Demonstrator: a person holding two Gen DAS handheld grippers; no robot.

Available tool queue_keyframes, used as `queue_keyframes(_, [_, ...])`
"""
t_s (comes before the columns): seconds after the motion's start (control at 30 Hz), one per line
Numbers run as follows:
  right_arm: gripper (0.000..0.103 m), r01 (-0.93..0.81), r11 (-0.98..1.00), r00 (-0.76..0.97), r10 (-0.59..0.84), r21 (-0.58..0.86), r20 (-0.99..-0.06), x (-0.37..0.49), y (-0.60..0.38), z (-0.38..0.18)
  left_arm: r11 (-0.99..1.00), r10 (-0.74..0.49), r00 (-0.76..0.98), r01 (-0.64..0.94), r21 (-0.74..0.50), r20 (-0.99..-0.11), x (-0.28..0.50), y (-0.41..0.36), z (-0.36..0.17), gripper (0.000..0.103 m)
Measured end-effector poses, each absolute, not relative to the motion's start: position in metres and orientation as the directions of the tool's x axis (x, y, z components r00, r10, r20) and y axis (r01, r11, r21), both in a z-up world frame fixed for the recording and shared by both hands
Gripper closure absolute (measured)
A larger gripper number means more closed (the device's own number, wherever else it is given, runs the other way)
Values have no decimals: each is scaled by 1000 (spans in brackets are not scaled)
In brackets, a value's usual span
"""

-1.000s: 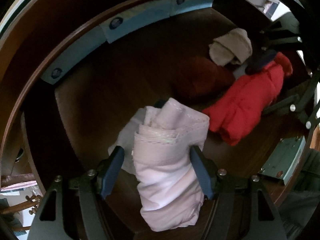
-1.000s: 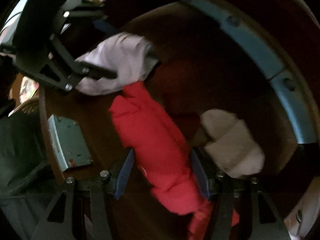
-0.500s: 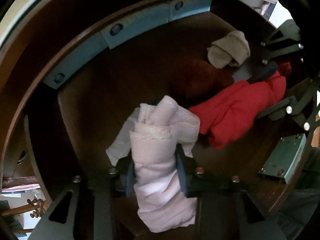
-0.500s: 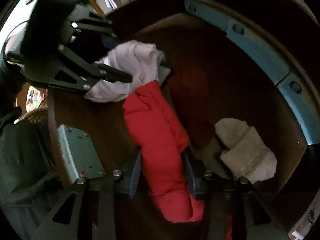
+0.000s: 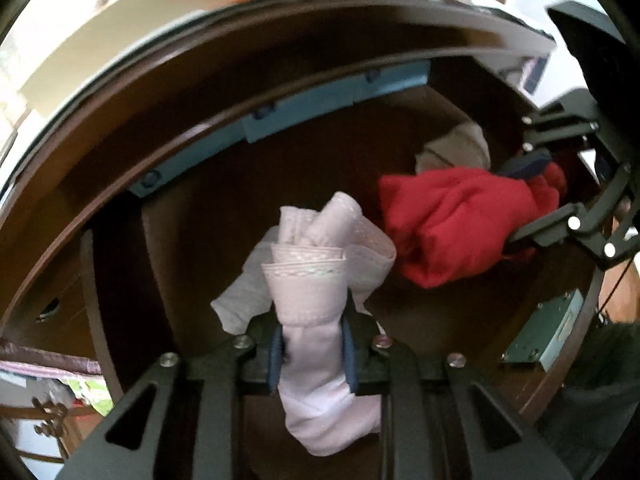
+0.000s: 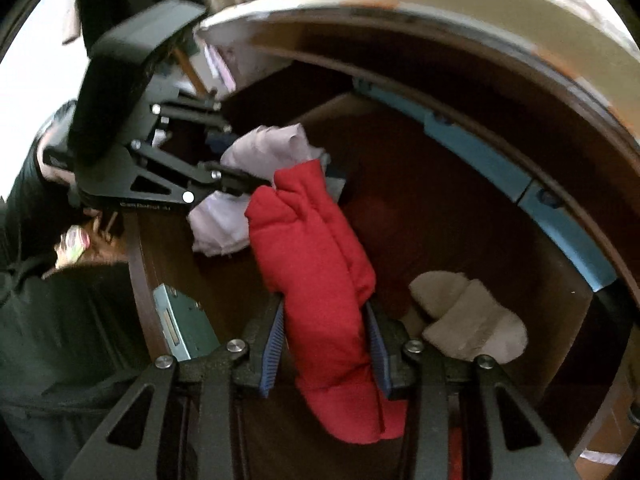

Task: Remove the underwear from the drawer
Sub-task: 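Lift the light pink garment with the left tool while the right tool lifts the red garment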

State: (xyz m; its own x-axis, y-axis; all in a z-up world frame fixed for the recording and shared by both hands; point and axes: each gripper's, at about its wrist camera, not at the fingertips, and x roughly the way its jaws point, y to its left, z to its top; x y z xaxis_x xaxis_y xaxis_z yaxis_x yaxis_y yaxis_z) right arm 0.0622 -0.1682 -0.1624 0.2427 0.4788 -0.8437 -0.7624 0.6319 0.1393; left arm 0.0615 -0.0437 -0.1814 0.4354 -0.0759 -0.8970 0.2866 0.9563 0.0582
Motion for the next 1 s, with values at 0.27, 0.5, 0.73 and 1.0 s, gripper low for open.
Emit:
queue_keyframes(0.27, [63, -741, 654, 303, 530, 154, -792, 62, -191, -151, 965, -47, 511, 246, 93, -858, 37, -40, -172, 83])
queue_keyframes(0.5, [63, -732, 663, 341, 556, 157, -758, 48, -204, -140, 975, -22, 565, 195, 108, -825, 32, -28, -148, 84])
queue_keyframes(0.73, [63, -722, 673, 385, 582, 159, -716, 39, -224, -132, 986, -21, 595, 146, 82, -803, 26, -12, -140, 84])
queue_keyframes(1.0, [63, -717, 679, 407, 591, 158, -696, 34, -231, -128, 986, -30, 635, 144, 80, -772, 18, -16, -135, 84])
